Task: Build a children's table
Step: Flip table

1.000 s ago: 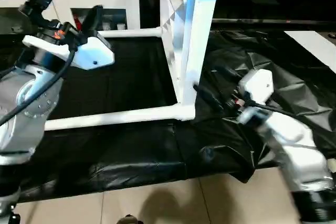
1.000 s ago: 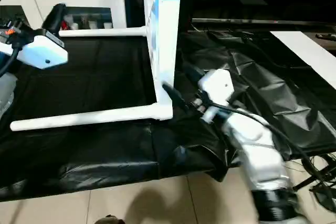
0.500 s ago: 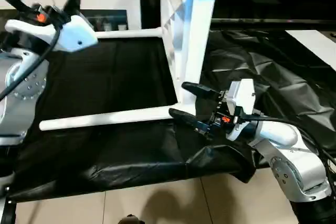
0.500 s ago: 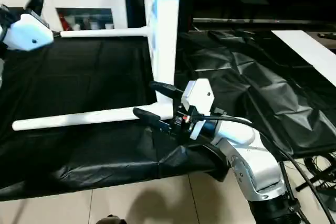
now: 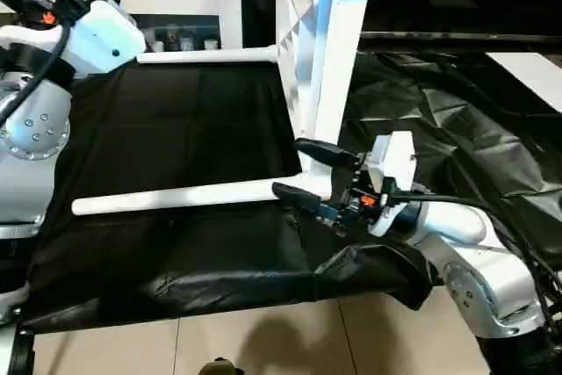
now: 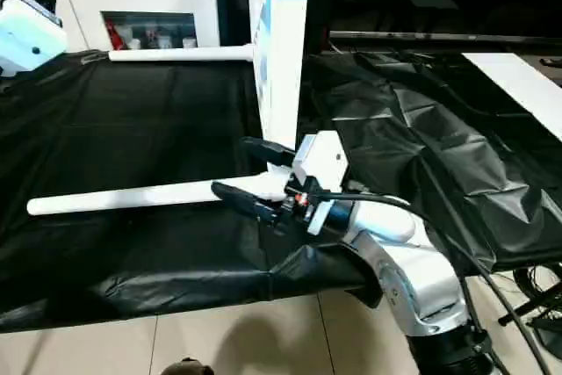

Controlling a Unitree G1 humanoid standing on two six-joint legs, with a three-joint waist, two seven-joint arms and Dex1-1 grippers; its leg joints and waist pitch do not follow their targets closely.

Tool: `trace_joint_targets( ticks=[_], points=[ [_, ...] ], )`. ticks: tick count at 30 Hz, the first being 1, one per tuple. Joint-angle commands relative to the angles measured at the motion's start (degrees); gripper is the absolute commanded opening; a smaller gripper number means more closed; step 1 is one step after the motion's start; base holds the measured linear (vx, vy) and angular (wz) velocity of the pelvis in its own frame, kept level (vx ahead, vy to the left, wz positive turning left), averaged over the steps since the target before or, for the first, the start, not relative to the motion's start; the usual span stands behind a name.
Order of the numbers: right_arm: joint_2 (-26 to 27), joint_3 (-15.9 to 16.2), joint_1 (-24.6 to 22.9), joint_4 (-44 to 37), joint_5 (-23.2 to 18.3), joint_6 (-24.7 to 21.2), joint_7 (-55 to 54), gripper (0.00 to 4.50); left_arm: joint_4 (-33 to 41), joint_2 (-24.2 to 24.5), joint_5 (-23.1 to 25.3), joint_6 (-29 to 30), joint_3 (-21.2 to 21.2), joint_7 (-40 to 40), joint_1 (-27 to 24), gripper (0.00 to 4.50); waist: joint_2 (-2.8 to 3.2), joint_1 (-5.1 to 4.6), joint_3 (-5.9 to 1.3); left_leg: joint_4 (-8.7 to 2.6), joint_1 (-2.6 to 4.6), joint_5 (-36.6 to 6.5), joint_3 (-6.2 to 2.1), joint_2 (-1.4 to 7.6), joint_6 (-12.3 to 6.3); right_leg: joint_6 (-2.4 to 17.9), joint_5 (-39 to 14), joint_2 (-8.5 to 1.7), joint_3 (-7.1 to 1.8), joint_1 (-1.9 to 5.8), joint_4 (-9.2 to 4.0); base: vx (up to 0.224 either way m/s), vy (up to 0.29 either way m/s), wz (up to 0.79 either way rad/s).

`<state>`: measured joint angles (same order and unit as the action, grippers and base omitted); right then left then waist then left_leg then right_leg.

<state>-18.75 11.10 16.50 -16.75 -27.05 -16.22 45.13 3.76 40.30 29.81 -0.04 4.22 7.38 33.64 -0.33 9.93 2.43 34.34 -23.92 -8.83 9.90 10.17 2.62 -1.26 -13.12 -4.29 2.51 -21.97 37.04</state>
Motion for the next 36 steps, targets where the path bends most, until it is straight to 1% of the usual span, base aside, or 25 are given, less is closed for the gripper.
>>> trace_joint_targets(
  ticks=[1,3,4,5,6,8,9,10,11,12,13,14,16,18,19,20,22,23,27,30,32,33,34,35,36],
  points=[
    [0.06,-0.46,1.16,-1.40,-1.38,-0.88,0.48,3.55,0.32,-0.03,-0.93,0.29,0.00,1.70,-0.18,2.98,1.55,0.06,-3.43,-5.01,2.72,-23.98,-2.29,3.02,4.56,7.68,-9.81,-4.04,-2.23,0.07,-4.73,0.000,0.000,0.00],
    [0.16,-0.52,1.21,-1.42,-1.53,-0.95,0.50,3.55,0.30,0.05,-1.03,0.31,-0.03,1.96,-0.20,2.88,1.56,0.05,-3.45,-5.02,2.77,-23.90,-2.27,3.04,4.69,7.60,-9.80,-4.05,-2.24,0.02,-4.77,0.000,0.000,0.00],
    [0.31,-0.60,1.33,-1.32,-1.66,-0.89,0.54,3.55,0.07,0.31,-1.30,0.38,-0.33,2.83,-0.16,2.83,1.68,0.09,-3.39,-5.03,2.77,-24.16,-2.29,3.01,4.82,7.60,-10.12,-4.04,-2.25,-0.02,-4.79,0.000,0.000,0.00],
    [0.42,-0.66,1.41,-1.25,-1.72,-0.84,0.57,3.55,-0.07,0.51,-1.55,0.48,-0.56,3.46,-0.13,2.61,1.65,0.06,-3.37,-5.07,2.77,-24.41,-2.29,3.01,4.88,7.53,-10.47,-4.02,-2.25,-0.04,-4.85,0.000,0.000,0.00],
    [0.49,-0.69,1.45,-1.24,-1.74,-0.83,0.59,3.55,-0.22,0.76,-2.01,0.89,-0.98,4.83,-0.32,2.61,1.96,0.11,-3.39,-5.06,2.79,-24.88,-2.36,2.97,5.08,7.45,-11.04,-4.09,-2.27,-0.08,-4.84,0.000,0.000,0.00],
    [0.52,-0.75,1.41,-1.26,-1.71,-0.86,0.69,3.55,-0.25,0.85,-2.30,1.12,-1.16,5.42,-0.51,2.50,1.75,0.09,-3.29,-5.14,2.91,-26.07,-2.39,3.01,5.30,7.22,-12.38,-4.10,-2.31,-0.19,-5.00,0.000,0.000,0.00],
    [0.37,-0.77,1.25,-1.29,-1.62,-0.85,0.87,3.55,-0.23,0.81,-2.85,1.69,-1.24,6.28,-0.58,2.46,1.76,0.10,-3.28,-5.15,2.91,-26.23,-2.39,3.04,5.35,7.25,-12.54,-4.11,-2.33,-0.20,-5.01,0.000,0.000,0.00],
    [0.31,-0.77,1.20,-1.30,-1.59,-0.84,0.92,3.55,-0.21,0.83,-2.98,1.89,-1.28,6.57,-0.57,2.39,1.92,0.15,-3.22,-5.16,2.98,-26.78,-2.39,3.05,5.45,7.27,-13.19,-4.14,-2.37,-0.33,-5.09,0.000,0.000,0.00],
    [0.16,-0.70,1.09,-1.32,-1.47,-0.77,0.98,3.55,-0.19,0.91,-3.19,2.22,-1.26,7.01,-0.39,2.34,1.83,0.19,-3.19,-5.18,2.93,-26.86,-2.41,3.01,5.36,7.30,-13.88,-4.21,-2.38,-0.25,-5.11,0.000,0.000,0.00],
    [0.01,-0.61,0.90,-1.43,-1.38,-0.76,0.94,3.55,-0.21,1.29,-4.14,3.41,-1.32,9.05,0.21,2.31,2.06,0.26,-3.21,-5.15,2.92,-26.69,-2.44,2.99,5.32,7.29,-13.95,-4.27,-2.40,-0.28,-5.12,0.000,0.000,0.00],
    [-0.01,-0.58,0.85,-1.46,-1.33,-0.74,0.91,3.55,-0.22,1.40,-4.44,3.70,-1.30,9.60,0.40,2.28,2.00,0.28,-3.21,-5.14,2.92,-26.34,-2.40,2.98,5.14,7.26,-14.24,-4.27,-2.43,-0.29,-5.16,0.000,0.000,0.00],
    [-0.03,-0.54,0.78,-1.49,-1.25,-0.72,0.88,3.55,-0.22,1.54,-4.82,4.06,-1.25,10.34,0.66,2.23,2.11,0.35,-3.21,-5.14,2.89,-26.08,-2.38,2.97,5.04,7.22,-14.45,-4.25,-2.46,-0.33,-5.22,0.000,0.000,0.00],
    [-0.01,-0.45,0.67,-1.45,-1.04,-0.72,0.75,3.55,0.07,1.74,-5.58,5.48,-1.14,12.13,0.90,2.20,1.97,0.46,-3.19,-5.16,2.88,-25.79,-2.33,2.98,4.82,7.16,-14.82,-4.28,-2.47,-0.32,-5.21,0.000,0.000,0.00],
    [-0.01,-0.32,0.55,-1.26,-0.53,-0.58,0.54,3.55,0.80,1.57,-7.46,8.37,-0.64,14.92,1.12,2.13,2.09,0.83,-3.27,-5.10,2.79,-24.74,-2.29,3.00,4.41,7.19,-15.17,-4.37,-2.54,-0.33,-5.22,0.000,0.000,0.00],
    [-0.01,-0.29,0.55,-1.07,-0.23,-0.49,0.39,3.55,1.45,1.28,-8.59,10.84,-0.17,16.47,1.18,2.13,2.11,1.00,-3.34,-5.11,2.87,-24.05,-2.22,3.06,4.41,7.32,-14.96,-4.41,-2.55,-0.35,-5.13,0.000,0.000,0.00],
    [-0.02,-0.28,0.56,-0.94,-0.05,-0.43,0.31,3.55,1.86,1.05,-9.26,12.38,0.16,17.34,1.20,2.11,2.21,1.09,-3.34,-5.08,2.76,-23.59,-2.20,3.06,4.31,7.42,-14.51,-4.30,-2.54,-0.38,-5.12,0.000,0.000,0.00],
    [-0.02,-0.49,0.88,0.05,0.74,0.02,-0.16,3.55,3.04,0.65,-11.14,16.44,1.07,19.75,1.22,2.11,2.11,1.16,-3.38,-5.09,2.79,-23.27,-2.14,3.03,4.30,7.50,-14.32,-4.31,-2.52,-0.35,-5.02,0.000,0.000,0.00],
    [-0.02,-0.50,0.91,0.13,0.80,0.06,-0.19,3.55,3.11,0.63,-11.27,16.70,1.14,19.90,1.23,2.11,2.19,1.19,-3.37,-5.10,2.56,-22.46,-2.14,2.95,3.97,7.66,-14.16,-4.34,-2.51,-0.23,-5.06,0.000,0.000,0.00],
    [-0.20,-0.83,1.39,1.58,1.64,0.86,-0.39,3.55,4.39,-0.92,-14.32,21.90,2.95,21.66,1.81,2.11,2.27,1.24,-3.39,-5.00,2.52,-21.73,-2.04,2.93,3.47,7.66,-15.15,-4.46,-2.55,-0.22,-5.22,0.000,0.000,0.00],
    [-0.61,-1.22,1.57,2.34,1.95,1.35,-0.12,3.55,5.49,-3.67,-17.48,29.20,5.41,21.94,3.38,2.11,2.21,1.29,-3.35,-5.00,2.59,-21.31,-1.94,2.92,3.14,7.66,-15.90,-4.39,-2.51,-0.25,-5.26,0.000,0.000,0.00],
    [-0.81,-1.50,1.64,2.64,2.01,1.52,0.07,3.55,6.03,-5.01,-18.46,32.52,6.58,21.65,4.29,2.11,2.12,1.34,-3.38,-4.92,2.40,-20.14,-1.90,2.87,2.59,7.67,-16.02,-4.50,-2.52,-0.09,-5.30,0.000,0.000,0.00],
    [-0.81,-1.50,1.64,2.64,2.01,1.52,0.07,3.55,6.03,-5.01,-18.46,32.52,6.58,21.65,4.29,2.11,2.10,1.37,-3.42,-4.85,2.23,-18.99,-1.85,2.80,2.05,7.67,-15.66,-4.50,-2.50,0.01,-5.27,0.000,0.000,0.00],
    [-0.98,-1.73,1.72,2.91,2.13,1.68,0.25,3.55,6.53,-5.92,-18.71,35.09,7.33,21.62,4.84,2.11,2.08,1.38,-3.41,-4.83,2.15,-18.46,-1.84,2.81,1.77,7.60,-15.56,-4.53,-2.49,0.08,-5.31,0.000,0.000,0.00],
    [-1.20,-2.03,1.80,3.32,2.24,1.91,0.50,3.55,7.21,-7.31,-18.78,38.32,8.44,21.47,5.55,2.11,2.27,1.39,-3.47,-4.60,2.10,-16.84,-1.70,2.73,1.11,7.90,-15.10,-4.54,-2.47,0.06,-5.25,0.000,0.000,0.00],
    [-1.20,-2.03,1.80,3.32,2.24,1.91,0.50,3.55,7.21,-7.31,-18.78,38.32,8.44,21.47,5.55,2.11,2.19,1.32,-3.46,-4.58,1.98,-16.37,-1.66,2.70,0.89,8.01,-15.05,-4.55,-2.47,0.19,-5.27,0.000,0.000,0.00]
  ],
)
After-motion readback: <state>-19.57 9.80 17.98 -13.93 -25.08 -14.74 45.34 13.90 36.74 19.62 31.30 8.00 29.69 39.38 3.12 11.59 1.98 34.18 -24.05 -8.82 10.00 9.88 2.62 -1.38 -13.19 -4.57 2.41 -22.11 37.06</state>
